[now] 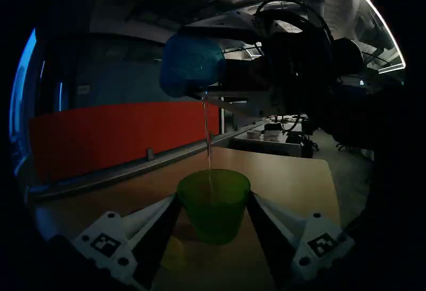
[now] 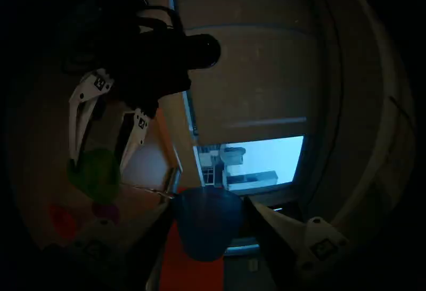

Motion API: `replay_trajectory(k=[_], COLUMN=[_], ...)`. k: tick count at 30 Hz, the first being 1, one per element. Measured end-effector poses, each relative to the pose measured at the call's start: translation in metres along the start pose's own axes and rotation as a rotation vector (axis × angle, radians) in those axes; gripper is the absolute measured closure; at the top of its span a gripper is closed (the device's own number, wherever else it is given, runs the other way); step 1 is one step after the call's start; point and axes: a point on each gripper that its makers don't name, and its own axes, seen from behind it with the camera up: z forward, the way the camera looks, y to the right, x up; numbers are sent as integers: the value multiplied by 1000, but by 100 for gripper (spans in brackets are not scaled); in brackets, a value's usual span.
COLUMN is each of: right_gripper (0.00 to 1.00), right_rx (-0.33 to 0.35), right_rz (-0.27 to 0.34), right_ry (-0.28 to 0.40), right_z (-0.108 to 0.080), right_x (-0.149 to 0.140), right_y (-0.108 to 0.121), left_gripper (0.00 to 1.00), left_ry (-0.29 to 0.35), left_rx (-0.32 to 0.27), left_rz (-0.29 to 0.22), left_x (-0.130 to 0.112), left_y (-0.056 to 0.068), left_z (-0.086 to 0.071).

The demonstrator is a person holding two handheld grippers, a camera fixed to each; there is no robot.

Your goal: Pour water

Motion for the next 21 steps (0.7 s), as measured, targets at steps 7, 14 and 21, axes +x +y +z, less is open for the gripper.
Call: replay_trajectory(k=[7,14,21], right_gripper=[6,6,6], right_rx=[4,11,13], right_rz=[-22,-41,-58], right_ry=[-4,-10,-14], right_z=[0,0,0], right_x=[1,0,0], right_y=[1,-1,-1], left_gripper=[15,15,15], left_ry=[1,-1,-4], left_rx=[2,1,-3], left_rz=[1,4,7], left_x=[0,0,-1], left_y=[-1,0,2], left_z=[0,0,0])
